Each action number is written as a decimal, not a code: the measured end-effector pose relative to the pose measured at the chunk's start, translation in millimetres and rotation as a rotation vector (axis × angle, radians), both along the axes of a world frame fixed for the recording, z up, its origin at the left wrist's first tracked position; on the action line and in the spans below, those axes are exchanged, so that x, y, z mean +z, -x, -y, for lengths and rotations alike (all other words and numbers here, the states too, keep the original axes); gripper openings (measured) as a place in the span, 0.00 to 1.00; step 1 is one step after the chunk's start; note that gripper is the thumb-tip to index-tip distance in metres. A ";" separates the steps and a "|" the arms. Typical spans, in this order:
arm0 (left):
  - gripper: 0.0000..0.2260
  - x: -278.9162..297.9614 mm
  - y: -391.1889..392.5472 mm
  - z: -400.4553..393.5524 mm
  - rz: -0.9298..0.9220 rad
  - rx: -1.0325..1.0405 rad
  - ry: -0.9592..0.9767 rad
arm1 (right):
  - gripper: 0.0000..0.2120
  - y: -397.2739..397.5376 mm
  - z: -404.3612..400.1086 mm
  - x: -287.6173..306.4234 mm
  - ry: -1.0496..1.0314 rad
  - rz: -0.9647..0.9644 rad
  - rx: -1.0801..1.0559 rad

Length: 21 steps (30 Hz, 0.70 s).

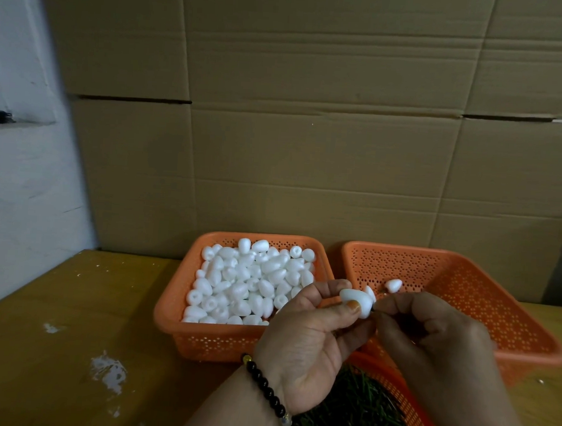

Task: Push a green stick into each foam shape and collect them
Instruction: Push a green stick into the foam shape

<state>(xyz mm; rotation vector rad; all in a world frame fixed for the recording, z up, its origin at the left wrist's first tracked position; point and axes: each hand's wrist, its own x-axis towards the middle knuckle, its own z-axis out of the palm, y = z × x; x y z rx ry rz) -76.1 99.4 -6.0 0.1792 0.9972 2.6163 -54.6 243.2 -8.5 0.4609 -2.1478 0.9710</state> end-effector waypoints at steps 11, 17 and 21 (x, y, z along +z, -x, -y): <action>0.12 2.5 1.1 2.5 0.035 -0.021 -0.043 | 0.15 3.2 0.6 -2.7 0.115 -0.018 0.058; 0.11 1.4 1.3 2.6 0.030 -0.013 0.003 | 0.08 1.4 2.3 1.6 0.125 -0.027 0.092; 0.13 0.0 1.2 2.6 0.037 -0.016 0.007 | 0.07 1.4 2.5 1.0 0.096 -0.033 0.067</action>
